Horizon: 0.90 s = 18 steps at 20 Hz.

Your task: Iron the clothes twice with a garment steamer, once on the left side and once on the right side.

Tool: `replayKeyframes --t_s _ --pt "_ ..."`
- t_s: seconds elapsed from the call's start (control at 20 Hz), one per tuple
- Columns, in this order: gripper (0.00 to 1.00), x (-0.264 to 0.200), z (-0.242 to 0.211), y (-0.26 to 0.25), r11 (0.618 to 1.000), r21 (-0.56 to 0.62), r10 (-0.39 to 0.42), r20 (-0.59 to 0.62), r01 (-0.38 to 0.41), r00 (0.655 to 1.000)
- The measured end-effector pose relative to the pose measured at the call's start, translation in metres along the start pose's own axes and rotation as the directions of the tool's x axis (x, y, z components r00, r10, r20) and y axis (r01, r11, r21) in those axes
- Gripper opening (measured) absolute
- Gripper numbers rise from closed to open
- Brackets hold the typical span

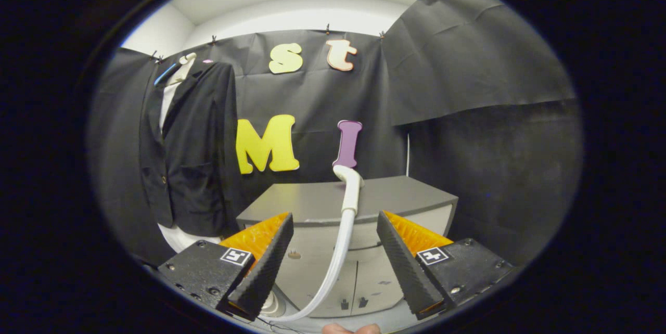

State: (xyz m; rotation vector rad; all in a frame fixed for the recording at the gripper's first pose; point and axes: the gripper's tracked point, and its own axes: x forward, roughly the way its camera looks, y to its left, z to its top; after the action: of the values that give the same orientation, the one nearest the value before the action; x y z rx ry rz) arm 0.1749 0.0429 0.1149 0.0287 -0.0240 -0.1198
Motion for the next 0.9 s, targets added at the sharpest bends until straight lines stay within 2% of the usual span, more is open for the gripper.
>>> replayKeyframes --t_s 0.25,0.4,0.6,0.75,0.9 --pt "1.0 0.094 0.028 -0.007 0.997 0.062 0.054 -0.06 -0.05 0.997" --pt "1.0 0.138 0.031 -0.015 0.996 0.055 0.075 -0.15 -0.068 0.986" --pt "1.0 0.185 0.023 -0.029 0.997 0.043 0.065 -0.245 -0.056 0.967" --pt "1.0 0.213 0.002 -0.036 0.997 0.074 0.061 -0.344 -0.038 0.937" --pt "0.99 0.239 -0.004 -0.04 0.996 0.081 0.07 -0.382 -0.042 0.921"
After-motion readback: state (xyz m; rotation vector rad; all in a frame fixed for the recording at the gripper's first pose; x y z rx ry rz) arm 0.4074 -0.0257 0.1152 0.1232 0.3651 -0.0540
